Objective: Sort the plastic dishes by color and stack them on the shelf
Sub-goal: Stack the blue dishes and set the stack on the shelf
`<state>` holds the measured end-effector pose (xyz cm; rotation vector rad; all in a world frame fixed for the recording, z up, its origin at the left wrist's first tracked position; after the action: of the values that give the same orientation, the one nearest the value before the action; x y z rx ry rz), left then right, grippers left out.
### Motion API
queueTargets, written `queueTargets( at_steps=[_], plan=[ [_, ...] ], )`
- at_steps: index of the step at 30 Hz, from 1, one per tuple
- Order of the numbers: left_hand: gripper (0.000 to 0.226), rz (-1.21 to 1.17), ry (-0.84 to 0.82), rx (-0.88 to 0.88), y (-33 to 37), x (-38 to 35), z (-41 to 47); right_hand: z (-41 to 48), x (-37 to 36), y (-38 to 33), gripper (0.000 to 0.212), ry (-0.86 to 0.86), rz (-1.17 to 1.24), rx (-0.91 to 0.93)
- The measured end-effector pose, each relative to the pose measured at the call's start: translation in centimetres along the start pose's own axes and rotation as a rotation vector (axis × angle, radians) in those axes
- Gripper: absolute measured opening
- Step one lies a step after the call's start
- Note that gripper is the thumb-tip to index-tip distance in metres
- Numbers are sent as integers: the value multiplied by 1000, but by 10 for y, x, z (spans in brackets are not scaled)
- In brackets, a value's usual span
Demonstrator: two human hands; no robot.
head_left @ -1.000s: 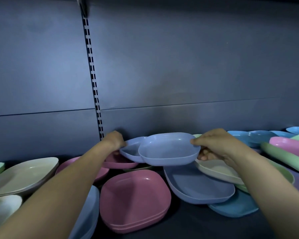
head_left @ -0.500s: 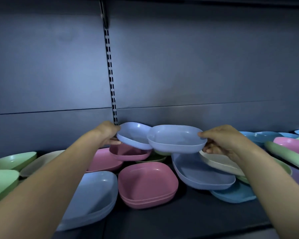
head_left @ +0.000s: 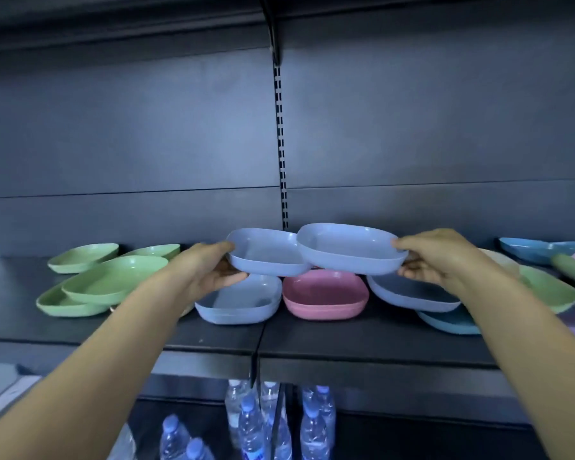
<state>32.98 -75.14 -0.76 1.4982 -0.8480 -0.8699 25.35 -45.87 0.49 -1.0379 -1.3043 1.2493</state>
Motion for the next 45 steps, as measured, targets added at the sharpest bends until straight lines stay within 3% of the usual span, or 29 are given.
queueTargets(
  at_steps=[7,16,24,29,35,39,45],
  plan=[
    [16,-26,118,-13,-23,53,-33,-10,-26,11,13,-41,3,-9],
    [19,113,202,-84,-25,72,-6,-3,-48,18,16,-17,44,-25],
    [35,547,327,-113,-35,74,16,12,-60,29,14,17,11,-43],
    [45,899,311,-205,-33,74,23,16,-70,36,16,10,-21,-37],
    [48,1101,192,-235,-34,73,28,19,-101,22,9,-41,-47,13],
    [47,952,87,-140,-34,82,37,25,-137,15,17,-113,-169,41],
    [23,731,14,-66,-31,91,40,43,-180,30,13,-117,-535,60]
  ],
)
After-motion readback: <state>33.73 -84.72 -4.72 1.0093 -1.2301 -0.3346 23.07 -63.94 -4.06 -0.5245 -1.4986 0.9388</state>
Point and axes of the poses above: each hand's wrist, its own z-axis towards the middle knuckle, its own x-axis out of the back of the hand, y = z × x, the point moved 4 cm from there along z, towards the middle knuckle, and after that the axes turned 1 degree about x, right-handed, at the moved point
